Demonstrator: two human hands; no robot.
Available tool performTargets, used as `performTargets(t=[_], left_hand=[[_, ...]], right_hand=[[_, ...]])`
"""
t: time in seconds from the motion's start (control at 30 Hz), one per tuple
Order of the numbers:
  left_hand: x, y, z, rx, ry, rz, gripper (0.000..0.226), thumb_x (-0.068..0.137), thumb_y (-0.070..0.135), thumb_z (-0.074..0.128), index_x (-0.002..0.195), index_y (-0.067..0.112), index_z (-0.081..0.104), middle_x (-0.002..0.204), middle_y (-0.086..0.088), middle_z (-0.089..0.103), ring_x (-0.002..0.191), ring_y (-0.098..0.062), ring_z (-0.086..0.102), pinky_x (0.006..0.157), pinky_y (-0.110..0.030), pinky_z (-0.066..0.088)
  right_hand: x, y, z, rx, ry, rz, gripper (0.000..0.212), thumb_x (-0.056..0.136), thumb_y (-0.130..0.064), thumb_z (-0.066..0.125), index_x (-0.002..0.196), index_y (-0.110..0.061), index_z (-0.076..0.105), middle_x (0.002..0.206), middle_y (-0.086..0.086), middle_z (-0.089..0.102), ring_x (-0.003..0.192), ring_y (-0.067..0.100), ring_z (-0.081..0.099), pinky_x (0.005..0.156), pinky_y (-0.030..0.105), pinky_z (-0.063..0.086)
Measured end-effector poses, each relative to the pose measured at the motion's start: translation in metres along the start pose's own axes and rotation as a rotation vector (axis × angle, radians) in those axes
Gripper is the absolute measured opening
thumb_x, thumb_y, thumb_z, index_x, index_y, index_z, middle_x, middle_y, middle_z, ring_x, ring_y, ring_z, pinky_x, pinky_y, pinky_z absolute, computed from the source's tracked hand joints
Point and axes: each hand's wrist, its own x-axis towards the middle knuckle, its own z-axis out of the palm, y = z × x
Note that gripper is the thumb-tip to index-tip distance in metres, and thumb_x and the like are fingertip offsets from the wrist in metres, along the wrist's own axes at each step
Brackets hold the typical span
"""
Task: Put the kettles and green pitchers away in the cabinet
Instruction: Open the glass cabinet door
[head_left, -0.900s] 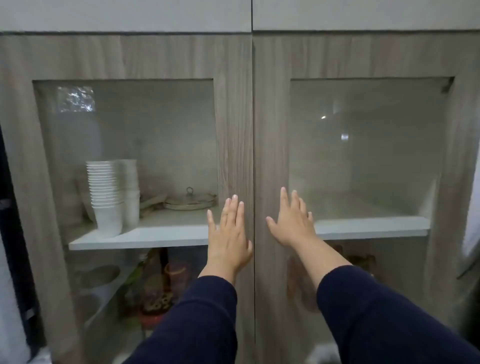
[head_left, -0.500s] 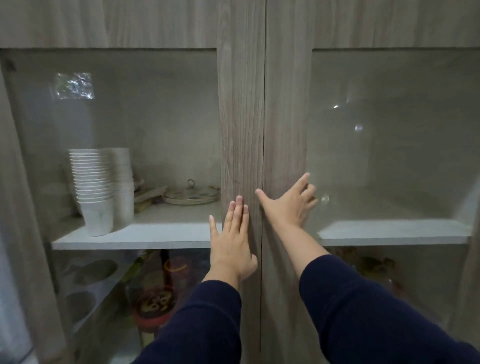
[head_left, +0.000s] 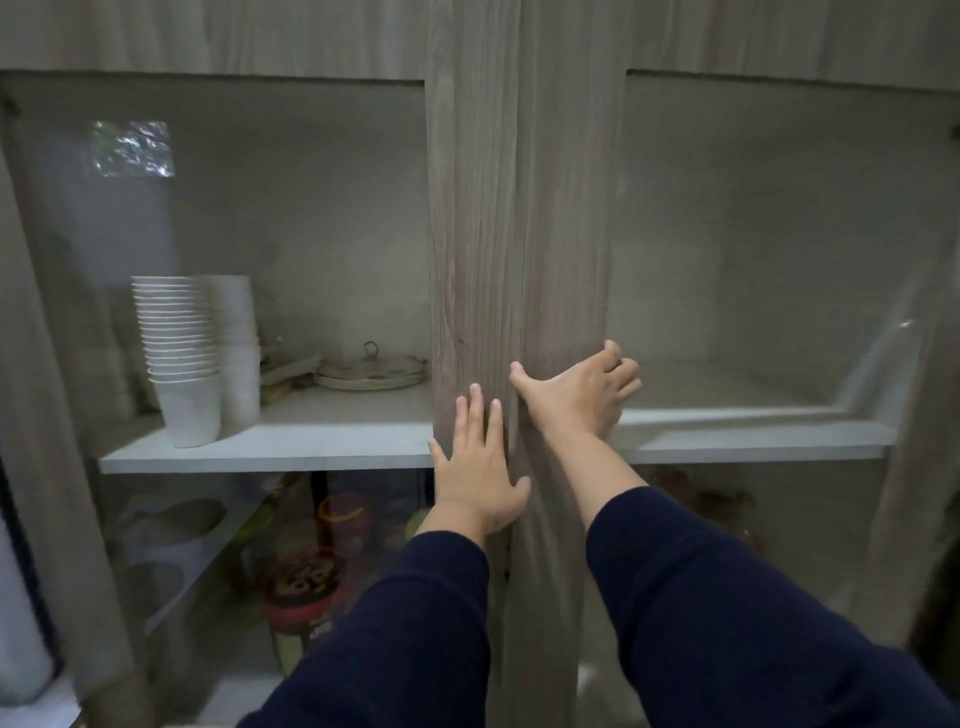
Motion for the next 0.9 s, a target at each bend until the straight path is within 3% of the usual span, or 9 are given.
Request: performTargets(t=[0.07,0.1,0.13,0.2,0.33,0.47,0.6,0.77,0.9], left_hand=[[-0.011,0.013,0.005,-0.238,-0.125,-0.014,0.093,0.086,0.045,0.057,0.155,0.02,0.0,0.163,-0.002,-0.012,0.151,-0.021,-0.002,0.118,-0.059,0.011],[-0.018,0.02,0.007,-0.419,-0.158,-0.032,0.084,0.086,0.04,0.061,0.152,0.019,0.015,0.162,-0.004,0.014,0.148,-0.023,0.019,0.116,-0.053,0.024],[-0.028,0.028,0.007,-0.583,-0.158,-0.054,0.069,0.087,0.034,0.063,0.145,0.016,0.031,0.151,-0.006,0.04,0.138,-0.024,0.04,0.109,-0.044,0.037],[-0.048,0.04,0.01,-0.792,-0.094,-0.111,0.042,0.088,0.025,0.064,0.127,0.018,0.051,0.124,-0.002,0.063,0.117,-0.02,0.059,0.092,-0.031,0.047],[-0.094,0.061,0.006,-0.875,-0.024,-0.126,0.02,0.088,0.018,0.064,0.108,0.018,0.062,0.102,0.005,0.068,0.099,-0.014,0.064,0.08,-0.024,0.047],[-0.137,0.087,-0.005,-0.799,-0.007,-0.131,0.015,0.089,0.02,0.061,0.104,0.017,0.062,0.104,0.0,0.07,0.096,-0.017,0.064,0.084,-0.031,0.051],[-0.179,0.118,-0.015,-0.72,0.017,-0.104,0.007,0.091,0.02,0.058,0.095,0.014,0.055,0.098,-0.001,0.068,0.086,-0.018,0.06,0.076,-0.03,0.048],[-0.233,0.164,-0.019,-0.706,0.021,-0.116,0.039,0.09,0.026,0.059,0.127,0.015,0.054,0.118,-0.005,0.068,0.11,-0.026,0.064,0.094,-0.041,0.053],[-0.278,0.213,-0.022,-0.677,0.089,-0.069,0.055,0.091,0.029,0.059,0.142,0.017,0.043,0.124,-0.008,0.066,0.116,-0.027,0.062,0.098,-0.037,0.05]], right_hand=[[-0.009,0.005,-0.016,0.016,-0.008,-0.024,0.108,0.061,-0.06,0.074,0.142,-0.005,0.027,0.138,0.013,0.036,0.125,0.031,0.034,0.1,0.04,0.039],[-0.014,0.008,-0.025,0.024,-0.013,-0.036,0.108,0.062,-0.06,0.074,0.142,-0.006,0.026,0.138,0.012,0.035,0.125,0.031,0.033,0.1,0.04,0.038],[-0.02,0.011,-0.035,0.03,-0.018,-0.048,0.108,0.062,-0.061,0.074,0.142,-0.006,0.026,0.139,0.012,0.035,0.126,0.031,0.032,0.101,0.04,0.037],[-0.03,0.017,-0.053,0.047,-0.038,-0.068,0.107,0.063,-0.061,0.073,0.143,-0.008,0.025,0.14,0.01,0.033,0.129,0.029,0.03,0.103,0.039,0.035],[-0.051,0.024,-0.093,0.082,-0.092,-0.038,0.105,0.066,-0.058,0.071,0.145,-0.011,0.021,0.144,0.008,0.028,0.135,0.028,0.023,0.107,0.041,0.031],[-0.073,0.026,-0.131,0.088,-0.15,-0.007,0.109,0.071,-0.055,0.068,0.151,-0.014,0.007,0.149,0.008,0.018,0.137,0.03,0.017,0.109,0.042,0.028],[-0.091,0.029,-0.172,-0.004,-0.129,-0.033,0.109,0.074,-0.047,0.069,0.152,-0.015,0.0,0.149,0.012,0.018,0.133,0.033,0.024,0.104,0.041,0.033],[-0.107,0.043,-0.235,-0.076,-0.157,-0.031,0.097,0.077,-0.036,0.066,0.151,-0.012,0.008,0.148,0.014,0.021,0.134,0.035,0.027,0.102,0.041,0.037],[-0.113,0.068,-0.297,-0.068,-0.21,-0.015,0.088,0.079,-0.034,0.064,0.149,-0.006,0.017,0.155,0.016,0.015,0.14,0.035,0.023,0.104,0.042,0.037]])
